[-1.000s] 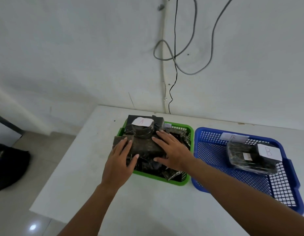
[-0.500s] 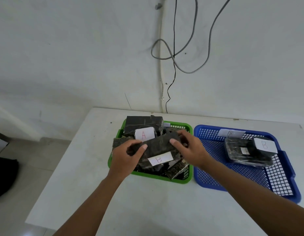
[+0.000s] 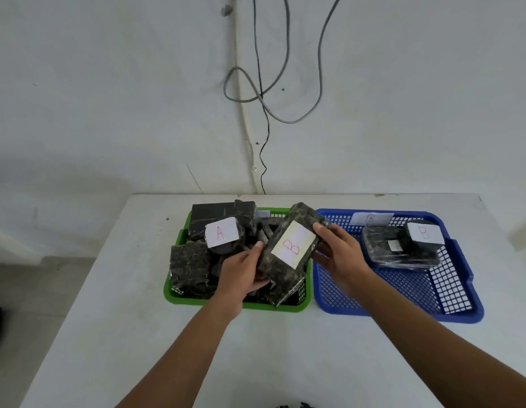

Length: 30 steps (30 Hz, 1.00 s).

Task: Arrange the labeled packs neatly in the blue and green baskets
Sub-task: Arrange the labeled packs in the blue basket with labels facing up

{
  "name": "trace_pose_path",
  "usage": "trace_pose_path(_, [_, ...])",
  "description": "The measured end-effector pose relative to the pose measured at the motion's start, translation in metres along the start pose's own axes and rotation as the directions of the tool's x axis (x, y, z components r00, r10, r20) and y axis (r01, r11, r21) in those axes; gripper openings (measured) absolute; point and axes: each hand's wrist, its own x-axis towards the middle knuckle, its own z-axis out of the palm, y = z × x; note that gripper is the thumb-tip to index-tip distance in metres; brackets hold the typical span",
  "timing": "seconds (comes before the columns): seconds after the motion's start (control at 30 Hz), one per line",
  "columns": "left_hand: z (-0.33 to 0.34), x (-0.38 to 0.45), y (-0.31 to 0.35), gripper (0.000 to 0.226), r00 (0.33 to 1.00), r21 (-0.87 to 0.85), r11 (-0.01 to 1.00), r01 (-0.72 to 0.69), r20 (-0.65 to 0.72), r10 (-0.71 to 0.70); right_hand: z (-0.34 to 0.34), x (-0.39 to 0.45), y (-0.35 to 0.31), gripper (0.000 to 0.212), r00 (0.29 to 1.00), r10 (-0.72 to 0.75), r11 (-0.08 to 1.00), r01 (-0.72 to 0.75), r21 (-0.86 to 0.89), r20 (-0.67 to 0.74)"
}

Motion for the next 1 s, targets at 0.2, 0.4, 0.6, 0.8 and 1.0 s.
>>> trace_pose_path(0.2, [0.069, 0.0, -0.016, 0.048, 0.922, 0.574, 0.734, -0.363, 0.108, 0.372, -0.074, 0.002, -0.038, 0.021, 0.949, -0.172, 0.975, 0.126, -0.181, -0.264])
trace_pose_path(0.4, [0.132, 0.016, -0.038, 0.057, 0.897, 0.685, 0.589, -0.429, 0.247, 0.366, -0.143, 0.005, -0.052, 0.053, 0.932, -0.205, 0.903, 0.061, -0.426, -0.3])
trace_pose_path(0.6, [0.145, 0.029, -0.053, 0.055, 0.844, 0.881, 0.279, -0.382, 0.209, 0.494, -0.191, -0.009, -0.029, 0.018, 0.892, -0.141, 0.923, -0.039, -0.383, -0.43])
trace_pose_path(0.8, [0.144, 0.015, -0.085, 0.061, 0.684, 0.84, -0.065, -0.539, 0.481, 0.548, -0.218, -0.035, -0.014, 0.013, 0.807, -0.189, 0.894, -0.095, -0.439, -0.56])
trace_pose_path(1.0, [0.157, -0.006, -0.121, 0.06, 0.672, 0.664, 0.144, -0.734, 0.68, 0.293, -0.24, -0.052, -0.014, 0.034, 0.803, -0.278, 0.787, -0.125, -0.604, -0.528])
